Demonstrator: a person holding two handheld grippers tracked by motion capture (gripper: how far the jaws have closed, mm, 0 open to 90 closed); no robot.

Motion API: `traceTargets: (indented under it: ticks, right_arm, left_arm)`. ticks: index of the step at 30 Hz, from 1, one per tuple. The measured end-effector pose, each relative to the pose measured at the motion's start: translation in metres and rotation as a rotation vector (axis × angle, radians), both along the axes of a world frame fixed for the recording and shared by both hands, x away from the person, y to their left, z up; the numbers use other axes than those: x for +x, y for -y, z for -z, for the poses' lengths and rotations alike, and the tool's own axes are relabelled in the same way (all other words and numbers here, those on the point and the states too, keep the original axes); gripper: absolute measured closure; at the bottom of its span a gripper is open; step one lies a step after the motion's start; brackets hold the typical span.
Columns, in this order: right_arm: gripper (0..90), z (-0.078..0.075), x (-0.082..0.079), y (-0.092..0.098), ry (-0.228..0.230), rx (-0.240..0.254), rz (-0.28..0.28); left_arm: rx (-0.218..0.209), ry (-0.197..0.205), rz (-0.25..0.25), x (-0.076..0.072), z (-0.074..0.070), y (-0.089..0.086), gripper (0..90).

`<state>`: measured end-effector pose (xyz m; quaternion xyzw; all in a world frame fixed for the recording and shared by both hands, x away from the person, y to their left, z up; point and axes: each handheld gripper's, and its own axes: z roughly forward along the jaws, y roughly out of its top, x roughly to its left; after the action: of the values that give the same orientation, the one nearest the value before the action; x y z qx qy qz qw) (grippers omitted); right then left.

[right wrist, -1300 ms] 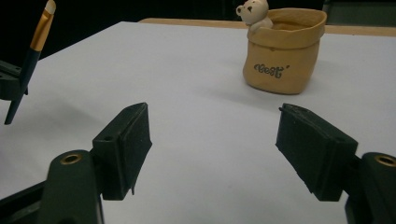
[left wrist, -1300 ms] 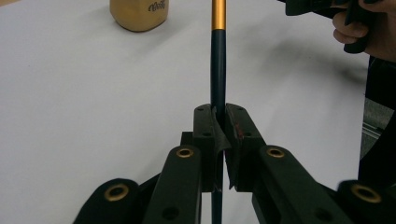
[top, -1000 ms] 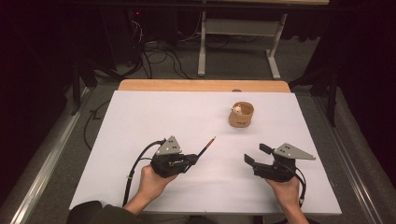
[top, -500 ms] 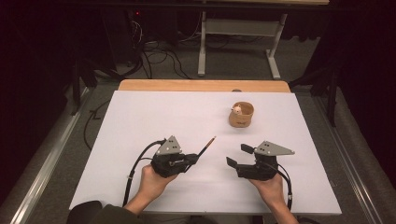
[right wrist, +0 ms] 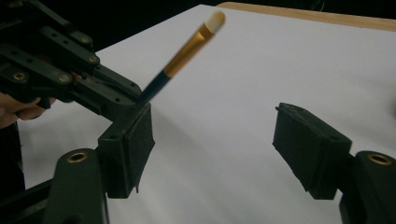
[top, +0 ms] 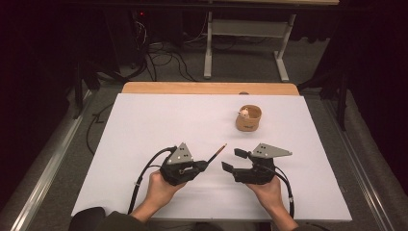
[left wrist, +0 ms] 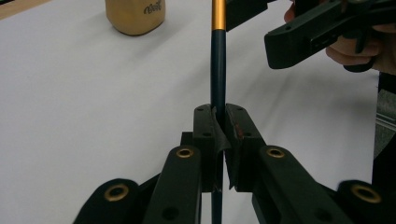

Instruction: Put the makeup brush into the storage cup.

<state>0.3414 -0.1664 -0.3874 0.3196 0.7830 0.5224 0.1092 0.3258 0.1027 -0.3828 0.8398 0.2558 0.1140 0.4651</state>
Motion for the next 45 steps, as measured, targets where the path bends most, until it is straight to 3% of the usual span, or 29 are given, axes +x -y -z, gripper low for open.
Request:
traceTargets:
  ticks: [7, 15, 45]
  right_arm:
    - [35.7, 0.001, 0.002, -0.012, -0.027, 0.008, -0.052]
    - [44.6, -0.002, 0.004, -0.016, -0.041, 0.064, -0.084]
    - [69.3, -0.002, 0.006, -0.019, -0.075, 0.122, -0.135]
  left_arm:
    - [0.008, 0.011, 0.003, -0.002, -0.001, 0.003, 83.6]
    - [0.016, 0.014, 0.015, -0.004, 0.001, 0.008, 83.5]
    - [0.005, 0.021, 0.031, -0.007, 0.001, 0.013, 83.5]
